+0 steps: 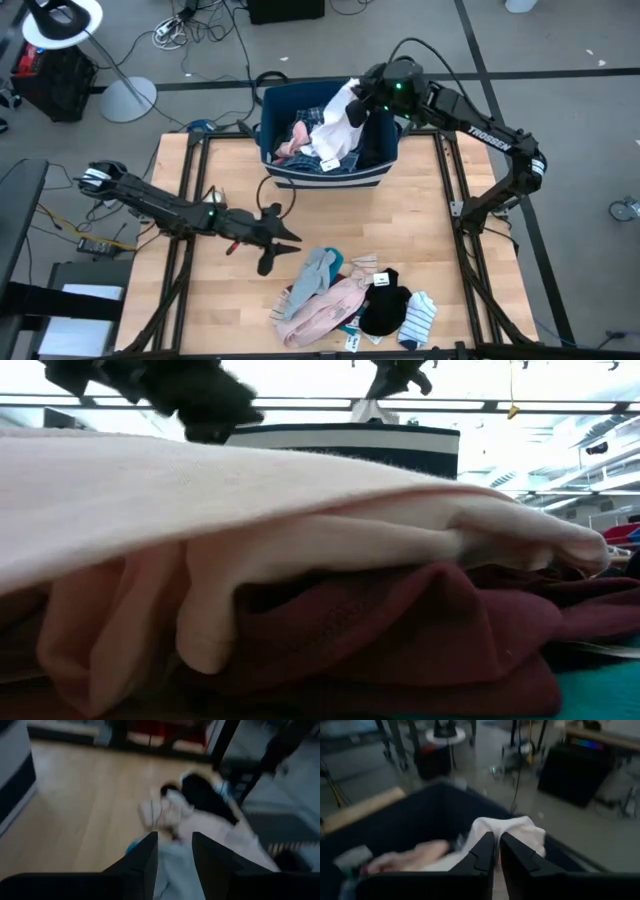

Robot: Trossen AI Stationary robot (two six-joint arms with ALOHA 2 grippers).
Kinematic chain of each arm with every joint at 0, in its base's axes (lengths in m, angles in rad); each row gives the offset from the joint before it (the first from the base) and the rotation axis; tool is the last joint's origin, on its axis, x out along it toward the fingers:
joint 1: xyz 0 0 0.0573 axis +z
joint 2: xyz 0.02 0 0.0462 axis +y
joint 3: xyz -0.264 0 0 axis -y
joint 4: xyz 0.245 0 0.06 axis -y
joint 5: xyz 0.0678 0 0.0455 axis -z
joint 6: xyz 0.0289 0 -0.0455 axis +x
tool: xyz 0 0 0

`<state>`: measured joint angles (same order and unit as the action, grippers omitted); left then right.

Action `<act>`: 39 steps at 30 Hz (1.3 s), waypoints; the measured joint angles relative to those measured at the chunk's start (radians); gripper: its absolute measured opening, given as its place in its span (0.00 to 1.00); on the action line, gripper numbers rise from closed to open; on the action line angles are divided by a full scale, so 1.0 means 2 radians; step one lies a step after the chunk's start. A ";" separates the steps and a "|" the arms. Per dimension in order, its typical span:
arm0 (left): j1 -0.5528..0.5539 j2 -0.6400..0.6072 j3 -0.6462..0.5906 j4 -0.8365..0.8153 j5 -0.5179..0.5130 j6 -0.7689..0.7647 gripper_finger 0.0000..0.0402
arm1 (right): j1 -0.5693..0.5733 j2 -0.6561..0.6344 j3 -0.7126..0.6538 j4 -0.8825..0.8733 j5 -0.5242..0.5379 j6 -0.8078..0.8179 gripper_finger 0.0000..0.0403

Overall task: Sort clothes
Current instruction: Put the white boxer into the blue laundry organizer, then put the gray shorts into the blue laundry organizer

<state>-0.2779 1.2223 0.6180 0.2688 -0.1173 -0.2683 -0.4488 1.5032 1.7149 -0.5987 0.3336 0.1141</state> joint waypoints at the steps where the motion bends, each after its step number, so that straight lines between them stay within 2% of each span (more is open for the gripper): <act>1: 0.000 0.003 0.000 0.024 0.000 -0.002 0.32 | -0.001 0.000 0.000 -0.017 -0.003 0.005 0.09; 4: 0.000 0.010 0.001 0.080 0.004 -0.017 0.32 | 0.000 0.000 0.000 -0.076 -0.016 0.023 0.16; 8: 0.001 0.011 0.001 0.080 0.052 -0.015 0.32 | 0.000 0.000 0.000 -0.164 -0.034 0.039 0.26; 11: -0.002 0.011 0.003 0.042 0.053 -0.030 0.32 | 0.007 -0.003 0.000 -0.230 -0.034 0.050 0.34; 16: -0.033 0.015 0.066 -0.115 -0.002 -0.028 0.32 | 0.041 -0.022 0.000 -0.308 -0.051 0.061 0.41; 18: -0.042 0.024 0.097 -0.170 -0.034 -0.027 0.32 | 0.065 -0.036 0.000 -0.323 -0.051 0.073 0.42; 21: -0.048 0.041 0.133 -0.227 -0.049 -0.039 0.32 | 0.104 -0.058 0.000 -0.328 -0.047 0.101 0.43; 24: -0.052 0.066 0.152 -0.236 -0.047 -0.064 0.32 | 0.152 -0.080 0.000 -0.329 -0.043 0.130 0.43; 30: -0.052 0.138 0.178 -0.237 -0.036 -0.117 0.32 | 0.262 -0.108 0.000 -0.346 0.035 0.200 0.43; 39: -0.047 0.250 0.232 -0.238 -0.035 -0.143 0.32 | 0.398 -0.101 0.000 -0.357 0.098 0.293 0.42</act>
<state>-0.3710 1.7219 1.0820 -0.2066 -0.1870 -0.5545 0.3469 1.3015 1.7149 -1.3121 0.5287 0.7004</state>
